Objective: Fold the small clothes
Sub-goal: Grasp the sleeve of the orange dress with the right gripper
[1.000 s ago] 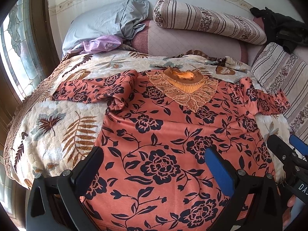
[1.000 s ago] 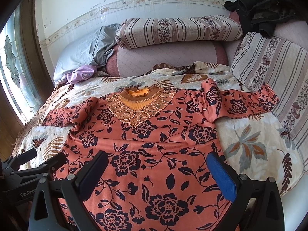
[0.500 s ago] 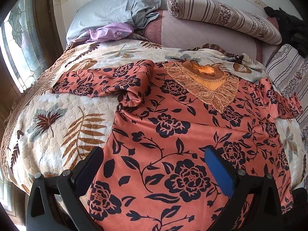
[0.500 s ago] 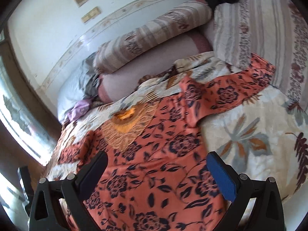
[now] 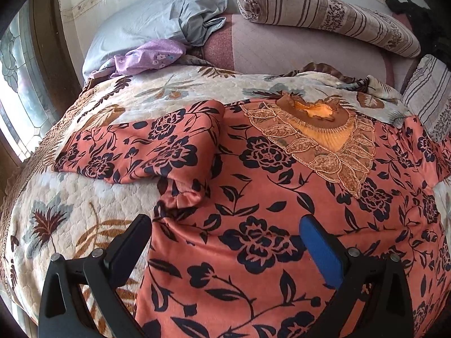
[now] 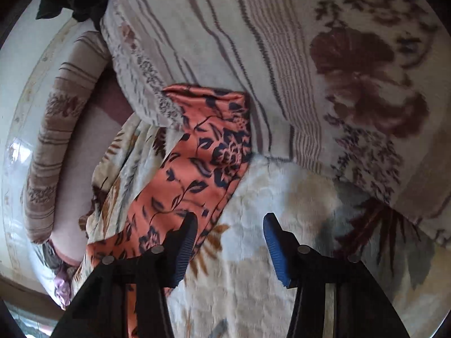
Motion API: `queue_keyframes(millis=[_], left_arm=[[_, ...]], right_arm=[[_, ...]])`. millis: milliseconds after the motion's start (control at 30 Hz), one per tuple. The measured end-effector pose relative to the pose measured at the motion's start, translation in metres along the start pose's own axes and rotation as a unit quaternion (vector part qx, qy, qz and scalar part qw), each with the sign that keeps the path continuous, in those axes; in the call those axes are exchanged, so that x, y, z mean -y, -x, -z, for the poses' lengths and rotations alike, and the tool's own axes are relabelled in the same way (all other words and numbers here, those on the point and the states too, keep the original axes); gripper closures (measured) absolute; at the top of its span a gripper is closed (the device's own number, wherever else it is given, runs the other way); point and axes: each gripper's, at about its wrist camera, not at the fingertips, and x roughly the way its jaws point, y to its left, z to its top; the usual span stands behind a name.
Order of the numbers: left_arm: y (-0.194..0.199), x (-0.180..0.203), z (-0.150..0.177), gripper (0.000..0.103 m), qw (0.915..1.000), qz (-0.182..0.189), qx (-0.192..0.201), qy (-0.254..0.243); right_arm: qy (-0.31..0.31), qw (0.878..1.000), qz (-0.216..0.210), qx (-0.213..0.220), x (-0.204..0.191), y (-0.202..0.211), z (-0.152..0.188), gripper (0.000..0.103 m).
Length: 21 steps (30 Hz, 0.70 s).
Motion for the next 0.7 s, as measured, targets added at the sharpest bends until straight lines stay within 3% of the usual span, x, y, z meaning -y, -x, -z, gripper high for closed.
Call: queue_keyframes(millis=[333, 433, 500, 600, 700], left_arm=[[-0.029, -0.009, 0.005, 0.000, 0.9999, 0.013, -0.002, 0.001], [-0.037, -0.013, 0.007, 0.000, 0.9995, 0.022, -0.016, 0.014], [-0.035, -0.017, 0.005, 0.000, 0.9994, 0.023, -0.009, 0.023], [-0.030, -0.024, 0.001, 0.000, 0.9990, 0.019, 0.003, 0.039], [-0.025, -0.031, 0.000, 0.000, 0.9978, 0.025, 0.008, 0.061]], right_arm=[[-0.007, 0.997, 0.063, 0.046, -0.010, -0.053, -0.045, 0.052], [0.011, 0.995, 0.092, 0.047, -0.022, -0.062, -0.044, 0.085], [0.024, 0.994, 0.096, 0.054, -0.032, -0.058, -0.042, 0.096], [0.063, 0.993, 0.059, 0.077, -0.068, -0.032, -0.040, 0.096], [0.128, 0.987, -0.012, 0.099, -0.140, 0.014, -0.032, 0.096]])
